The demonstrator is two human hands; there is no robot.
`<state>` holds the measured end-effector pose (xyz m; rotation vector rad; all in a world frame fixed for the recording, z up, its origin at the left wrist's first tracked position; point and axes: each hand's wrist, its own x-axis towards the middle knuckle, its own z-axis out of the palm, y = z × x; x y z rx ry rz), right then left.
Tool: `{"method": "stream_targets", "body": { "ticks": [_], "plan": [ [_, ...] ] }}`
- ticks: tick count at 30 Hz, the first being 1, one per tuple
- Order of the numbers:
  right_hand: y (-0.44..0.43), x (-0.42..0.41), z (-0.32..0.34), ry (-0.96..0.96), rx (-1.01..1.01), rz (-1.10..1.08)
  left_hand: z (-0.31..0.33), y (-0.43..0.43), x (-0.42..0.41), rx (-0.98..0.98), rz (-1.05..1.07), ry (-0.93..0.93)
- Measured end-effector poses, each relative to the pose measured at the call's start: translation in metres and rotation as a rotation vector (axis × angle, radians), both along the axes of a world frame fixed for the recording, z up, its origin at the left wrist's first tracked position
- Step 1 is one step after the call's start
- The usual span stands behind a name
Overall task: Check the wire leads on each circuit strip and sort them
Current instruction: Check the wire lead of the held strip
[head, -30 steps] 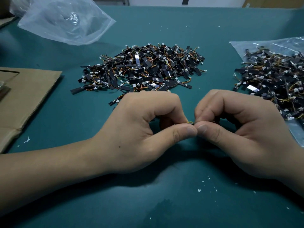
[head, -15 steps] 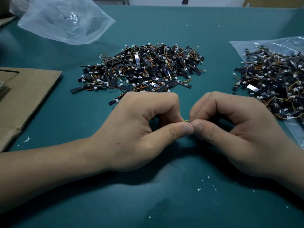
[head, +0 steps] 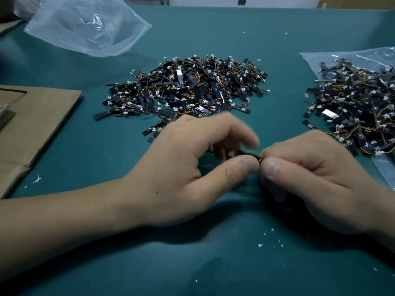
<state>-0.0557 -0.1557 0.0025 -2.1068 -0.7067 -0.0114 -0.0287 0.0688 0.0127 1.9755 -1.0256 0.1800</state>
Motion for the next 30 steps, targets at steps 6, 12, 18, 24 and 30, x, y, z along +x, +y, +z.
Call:
{"method": "stream_targets", "body": {
  "ticks": [6, 12, 18, 24, 30],
  "plan": [
    [0.000, 0.010, -0.002, 0.056, 0.318, -0.254, -0.006, -0.002, 0.001, 0.124, 0.213, 0.056],
    [-0.002, 0.010, 0.000, 0.159, 0.325, -0.165, -0.008, -0.006, 0.001, 0.483, 0.232, -0.047],
    [0.004, 0.001, 0.004, 0.164, 0.110, -0.130, -0.010, -0.003, 0.005, 0.452, 0.185, -0.069],
    [0.001, 0.003, 0.008, 0.189, 0.076, -0.093, -0.012, -0.004, 0.009, 0.318, 0.135, -0.064],
    [0.000, 0.003, 0.008, 0.193, 0.086, -0.042, -0.016, -0.004, 0.011, 0.270, 0.073, -0.063]
  ]
}}
